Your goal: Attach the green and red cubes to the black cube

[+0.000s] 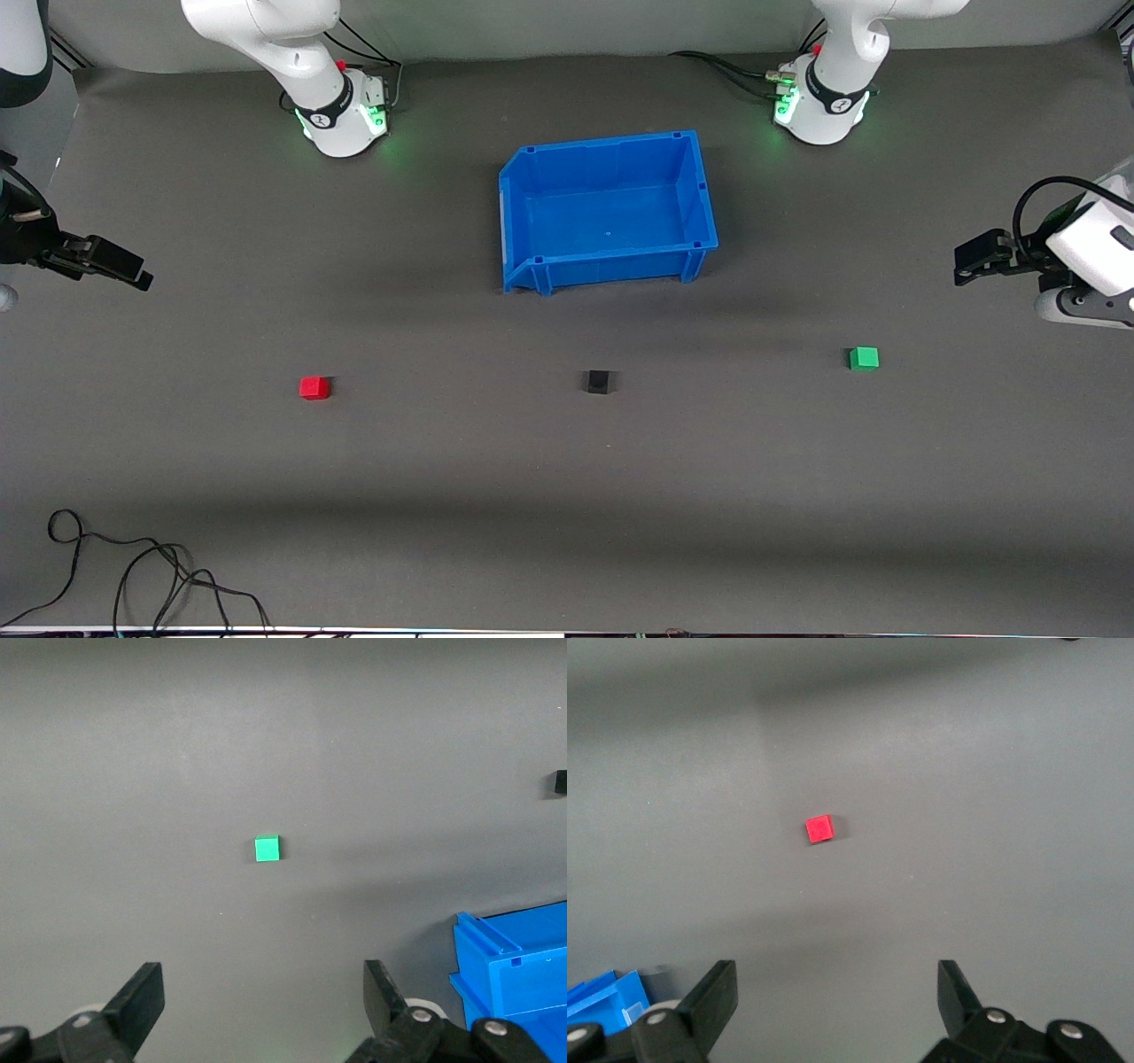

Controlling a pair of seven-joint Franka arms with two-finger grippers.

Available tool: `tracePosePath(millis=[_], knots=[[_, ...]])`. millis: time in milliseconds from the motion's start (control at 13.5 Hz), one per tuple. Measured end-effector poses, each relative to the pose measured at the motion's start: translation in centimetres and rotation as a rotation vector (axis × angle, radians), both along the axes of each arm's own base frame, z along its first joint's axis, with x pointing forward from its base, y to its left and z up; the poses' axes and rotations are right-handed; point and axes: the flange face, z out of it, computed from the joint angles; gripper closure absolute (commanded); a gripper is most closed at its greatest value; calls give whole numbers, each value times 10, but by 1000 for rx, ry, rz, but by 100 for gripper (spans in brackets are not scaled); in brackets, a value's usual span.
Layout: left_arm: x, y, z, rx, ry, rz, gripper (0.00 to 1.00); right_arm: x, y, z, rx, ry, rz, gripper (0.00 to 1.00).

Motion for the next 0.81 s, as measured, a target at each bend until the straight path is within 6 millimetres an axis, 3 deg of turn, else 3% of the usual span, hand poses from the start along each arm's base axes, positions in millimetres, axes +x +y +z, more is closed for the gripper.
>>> tracePosePath(millis=[593, 815], knots=[[-1, 1, 0, 2, 2, 23, 0, 0, 0, 0, 0, 0, 1, 0], [-6, 4, -3, 20, 42, 208, 0, 0, 0, 0, 0, 0, 1, 0]])
